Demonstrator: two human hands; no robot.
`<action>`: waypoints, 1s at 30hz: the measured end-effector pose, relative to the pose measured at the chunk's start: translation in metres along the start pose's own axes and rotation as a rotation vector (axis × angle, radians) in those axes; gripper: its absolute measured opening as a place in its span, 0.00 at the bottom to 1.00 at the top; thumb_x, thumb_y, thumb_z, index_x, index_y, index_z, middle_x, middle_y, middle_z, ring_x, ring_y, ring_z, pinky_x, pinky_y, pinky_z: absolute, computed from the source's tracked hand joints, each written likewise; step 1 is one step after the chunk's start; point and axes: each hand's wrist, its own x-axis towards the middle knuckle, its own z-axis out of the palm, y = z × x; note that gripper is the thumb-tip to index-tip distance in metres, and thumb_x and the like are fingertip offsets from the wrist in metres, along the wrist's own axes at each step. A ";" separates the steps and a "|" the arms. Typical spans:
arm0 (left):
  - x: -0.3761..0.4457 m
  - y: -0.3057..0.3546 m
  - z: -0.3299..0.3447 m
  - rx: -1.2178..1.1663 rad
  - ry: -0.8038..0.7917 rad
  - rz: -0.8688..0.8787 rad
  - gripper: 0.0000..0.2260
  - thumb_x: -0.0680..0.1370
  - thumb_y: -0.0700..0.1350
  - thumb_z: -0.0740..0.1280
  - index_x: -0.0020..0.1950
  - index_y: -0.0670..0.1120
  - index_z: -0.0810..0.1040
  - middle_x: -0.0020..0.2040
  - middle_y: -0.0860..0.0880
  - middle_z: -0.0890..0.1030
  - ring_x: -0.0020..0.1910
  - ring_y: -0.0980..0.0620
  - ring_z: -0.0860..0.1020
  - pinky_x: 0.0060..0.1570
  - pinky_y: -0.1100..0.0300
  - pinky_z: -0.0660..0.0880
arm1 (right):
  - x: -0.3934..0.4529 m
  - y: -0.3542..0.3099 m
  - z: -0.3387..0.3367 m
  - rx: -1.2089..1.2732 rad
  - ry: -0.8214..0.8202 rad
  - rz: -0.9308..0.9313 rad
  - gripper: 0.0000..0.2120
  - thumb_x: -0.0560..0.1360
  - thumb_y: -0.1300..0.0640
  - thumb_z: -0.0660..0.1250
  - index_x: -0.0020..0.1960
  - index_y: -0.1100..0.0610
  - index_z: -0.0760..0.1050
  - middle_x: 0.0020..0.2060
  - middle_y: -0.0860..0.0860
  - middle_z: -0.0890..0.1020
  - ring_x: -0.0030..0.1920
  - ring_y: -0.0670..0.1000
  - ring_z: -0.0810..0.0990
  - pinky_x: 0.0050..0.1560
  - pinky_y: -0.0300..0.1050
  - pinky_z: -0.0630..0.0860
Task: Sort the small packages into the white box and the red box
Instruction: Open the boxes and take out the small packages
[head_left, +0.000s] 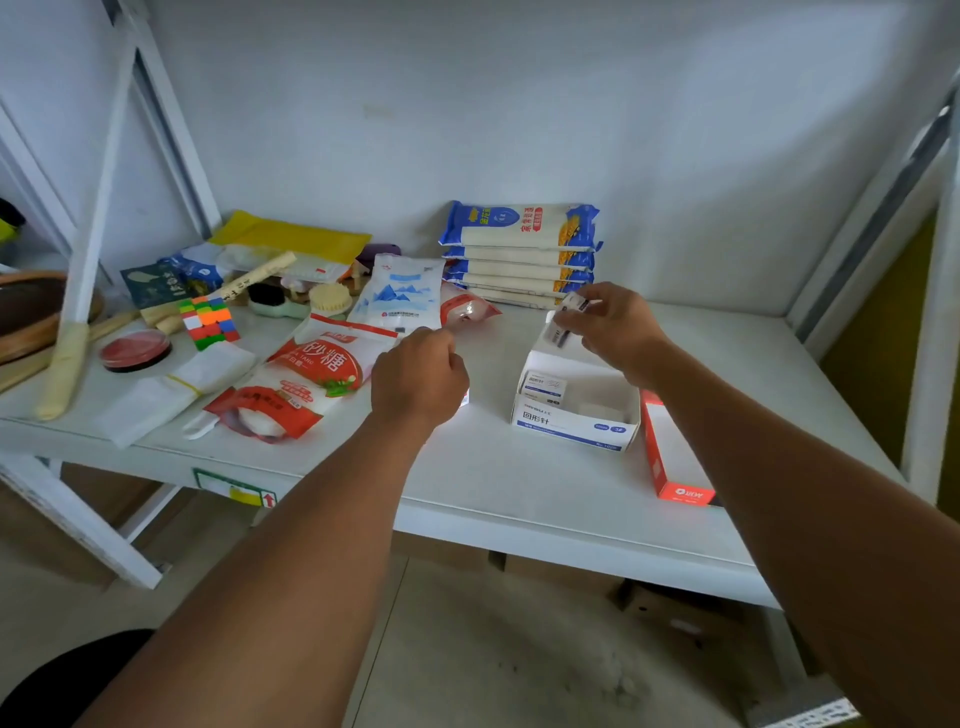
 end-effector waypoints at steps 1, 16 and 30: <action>-0.001 0.001 -0.001 0.000 0.002 -0.001 0.07 0.79 0.46 0.62 0.50 0.46 0.79 0.45 0.48 0.80 0.41 0.50 0.78 0.42 0.55 0.79 | -0.003 0.001 -0.001 -0.040 -0.011 -0.018 0.22 0.72 0.54 0.74 0.64 0.56 0.75 0.53 0.54 0.81 0.50 0.54 0.81 0.51 0.49 0.80; -0.001 -0.023 -0.005 0.024 -0.044 -0.066 0.07 0.79 0.47 0.63 0.45 0.46 0.77 0.40 0.48 0.80 0.37 0.49 0.79 0.33 0.59 0.76 | -0.006 0.013 0.020 -0.747 -0.206 -0.127 0.23 0.79 0.53 0.62 0.73 0.54 0.66 0.67 0.56 0.74 0.64 0.58 0.74 0.62 0.51 0.74; 0.004 -0.048 0.001 0.008 0.078 -0.129 0.07 0.78 0.45 0.62 0.47 0.44 0.76 0.43 0.47 0.80 0.38 0.49 0.78 0.33 0.59 0.70 | -0.005 -0.018 0.118 -0.671 -0.248 -0.279 0.19 0.74 0.49 0.69 0.62 0.54 0.76 0.58 0.53 0.79 0.56 0.54 0.77 0.54 0.44 0.73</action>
